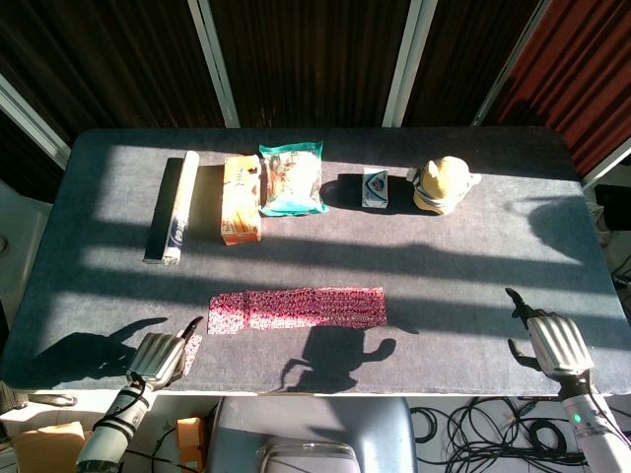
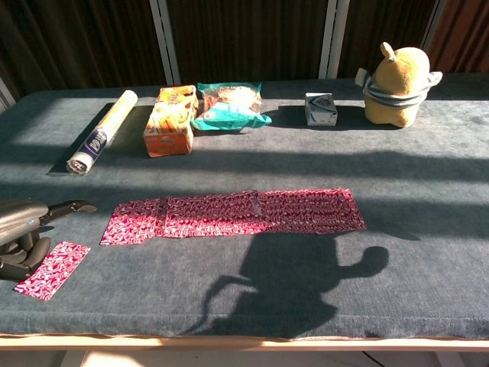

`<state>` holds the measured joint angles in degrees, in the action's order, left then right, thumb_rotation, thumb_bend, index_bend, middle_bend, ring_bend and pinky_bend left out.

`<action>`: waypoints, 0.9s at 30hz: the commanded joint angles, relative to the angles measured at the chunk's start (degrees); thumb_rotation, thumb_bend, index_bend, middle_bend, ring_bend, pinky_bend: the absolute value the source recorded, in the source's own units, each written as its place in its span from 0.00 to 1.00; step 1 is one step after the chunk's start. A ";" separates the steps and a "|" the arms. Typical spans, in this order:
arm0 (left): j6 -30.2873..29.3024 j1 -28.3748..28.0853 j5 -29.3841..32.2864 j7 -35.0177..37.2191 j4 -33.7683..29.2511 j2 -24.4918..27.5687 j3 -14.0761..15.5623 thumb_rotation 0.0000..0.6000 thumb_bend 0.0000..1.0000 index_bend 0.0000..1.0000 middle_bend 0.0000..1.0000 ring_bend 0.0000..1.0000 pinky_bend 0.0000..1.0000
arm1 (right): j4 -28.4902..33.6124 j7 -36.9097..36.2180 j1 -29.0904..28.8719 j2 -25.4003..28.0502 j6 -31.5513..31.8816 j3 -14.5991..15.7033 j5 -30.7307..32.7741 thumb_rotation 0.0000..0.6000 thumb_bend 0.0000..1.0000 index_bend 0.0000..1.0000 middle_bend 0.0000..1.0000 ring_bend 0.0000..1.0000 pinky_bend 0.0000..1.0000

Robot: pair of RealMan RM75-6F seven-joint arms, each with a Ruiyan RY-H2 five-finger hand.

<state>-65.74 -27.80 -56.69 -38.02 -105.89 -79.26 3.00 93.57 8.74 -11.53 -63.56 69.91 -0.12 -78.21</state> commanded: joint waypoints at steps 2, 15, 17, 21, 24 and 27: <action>1.75 -3.10 5.14 -4.65 1.78 -2.99 -2.25 1.00 1.00 0.08 1.00 1.00 1.00 | -0.09 -0.35 0.03 0.13 -0.05 -0.16 0.17 1.00 0.35 0.00 0.35 0.39 0.49; 2.41 -7.63 15.82 -11.80 4.87 -7.62 -3.29 1.00 1.00 0.12 1.00 1.00 1.00 | -0.39 -1.50 0.17 0.62 -0.38 -0.52 0.48 1.00 0.35 0.00 0.35 0.39 0.49; 2.47 -7.81 16.12 -11.77 5.00 -7.77 -3.33 1.00 1.00 0.12 1.00 1.00 1.00 | -0.39 -1.50 0.17 0.62 -0.41 -0.52 0.48 1.00 0.35 0.00 0.35 0.39 0.49; 2.55 -8.16 16.59 -11.67 5.39 -8.09 -3.47 1.00 1.00 0.15 1.00 1.00 1.00 | -0.41 -1.48 0.17 0.62 -0.47 -0.55 0.53 1.00 0.35 0.00 0.35 0.39 0.49; 2.00 -8.62 17.34 -12.37 6.27 -8.38 -3.20 1.00 1.00 0.19 1.00 1.00 1.00 | -0.43 -1.57 0.18 0.70 -0.46 -0.60 0.47 1.00 0.35 0.00 0.35 0.39 0.49; 0.42 -8.90 17.91 -13.59 6.62 -8.45 -2.96 1.00 1.00 0.21 1.00 1.00 1.00 | -0.40 -1.67 0.20 0.77 -0.52 -0.56 0.34 1.00 0.35 0.00 0.35 0.39 0.49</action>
<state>-64.70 -36.53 -39.08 -51.10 -99.49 -87.64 -0.10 93.16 7.07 -11.33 -62.79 69.39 -0.68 -77.87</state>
